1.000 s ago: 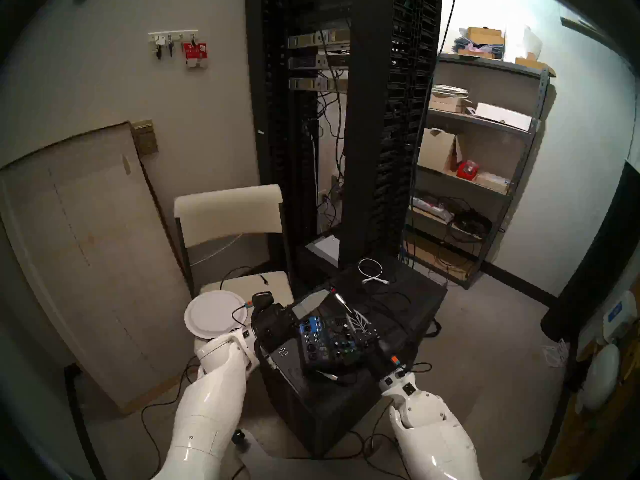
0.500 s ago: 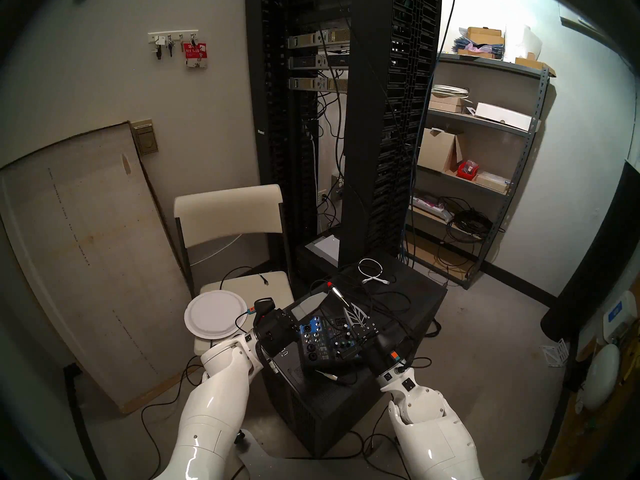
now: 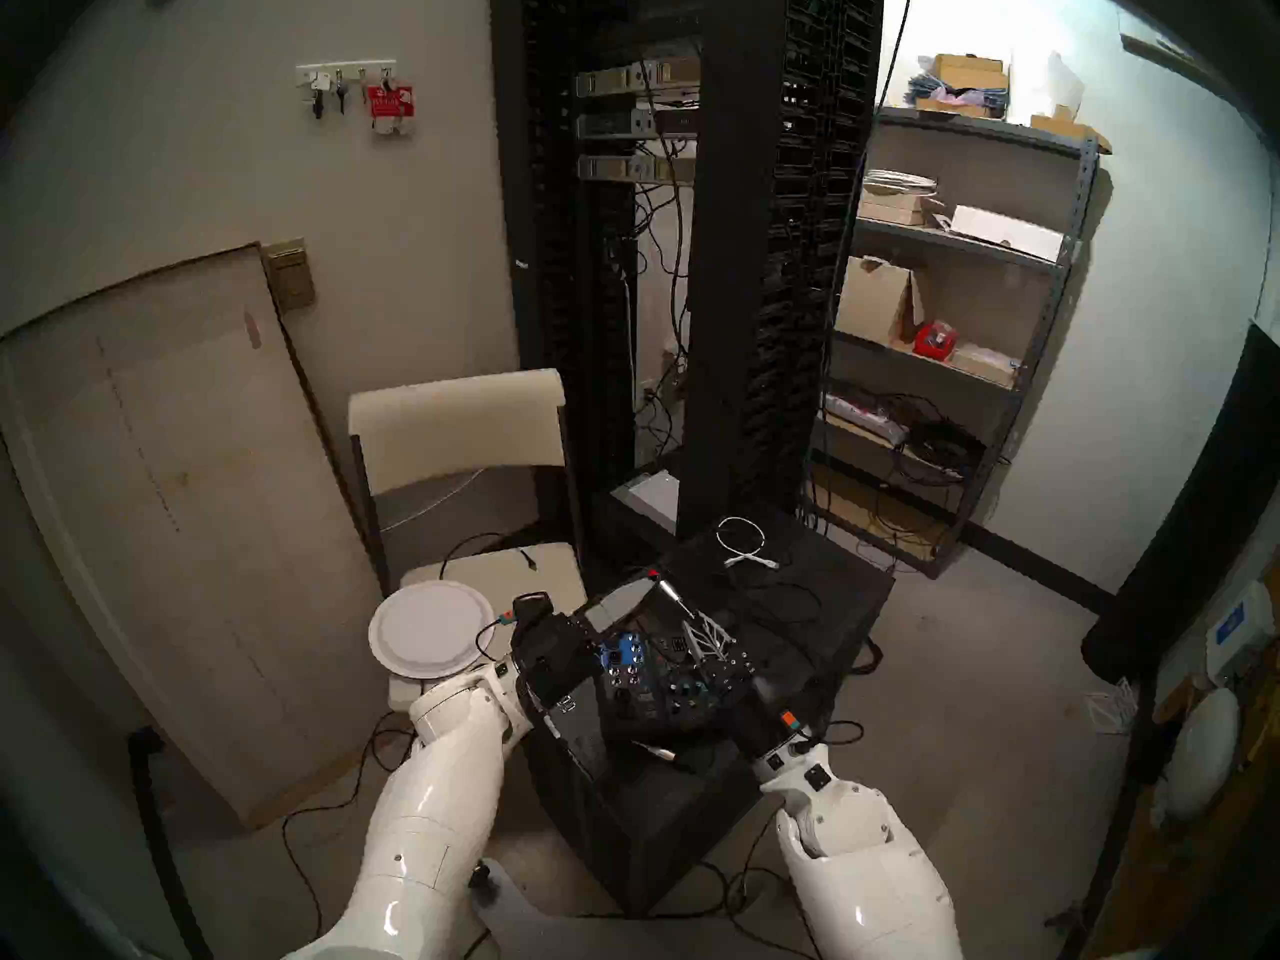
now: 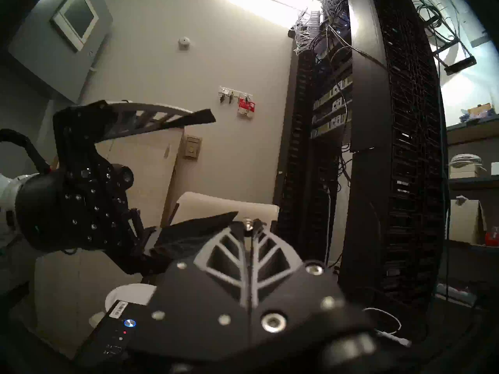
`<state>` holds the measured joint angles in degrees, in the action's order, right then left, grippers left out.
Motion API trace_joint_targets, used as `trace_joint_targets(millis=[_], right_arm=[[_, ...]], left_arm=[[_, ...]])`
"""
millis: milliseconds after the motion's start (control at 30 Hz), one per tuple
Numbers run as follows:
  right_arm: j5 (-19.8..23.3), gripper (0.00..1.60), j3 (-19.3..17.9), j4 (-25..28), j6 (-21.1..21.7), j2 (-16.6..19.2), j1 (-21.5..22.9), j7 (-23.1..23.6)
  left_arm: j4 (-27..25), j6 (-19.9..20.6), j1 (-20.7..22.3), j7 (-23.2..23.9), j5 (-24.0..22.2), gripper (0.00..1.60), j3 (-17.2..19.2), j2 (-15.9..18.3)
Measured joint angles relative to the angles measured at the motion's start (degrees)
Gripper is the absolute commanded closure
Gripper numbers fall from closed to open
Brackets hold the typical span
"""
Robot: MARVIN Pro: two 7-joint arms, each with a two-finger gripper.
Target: Insert aux cable
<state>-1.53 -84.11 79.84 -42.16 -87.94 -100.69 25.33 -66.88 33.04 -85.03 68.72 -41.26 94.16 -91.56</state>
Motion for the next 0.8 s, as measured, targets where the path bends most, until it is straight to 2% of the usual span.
trace_joint_targets(millis=[533,800], right_arm=[[-0.8,1.60,-0.3,0.5,-0.5,-0.3,0.4,-1.4],[0.1,1.60,0.3,2.3,-0.3,-0.3,-0.6,-0.2]], left_arm=[[0.6,0.7,0.1,0.2,0.0,0.00,-0.5,-0.1],[3.4,-0.2,0.8,0.0,0.0,0.00,-0.5,-0.1]])
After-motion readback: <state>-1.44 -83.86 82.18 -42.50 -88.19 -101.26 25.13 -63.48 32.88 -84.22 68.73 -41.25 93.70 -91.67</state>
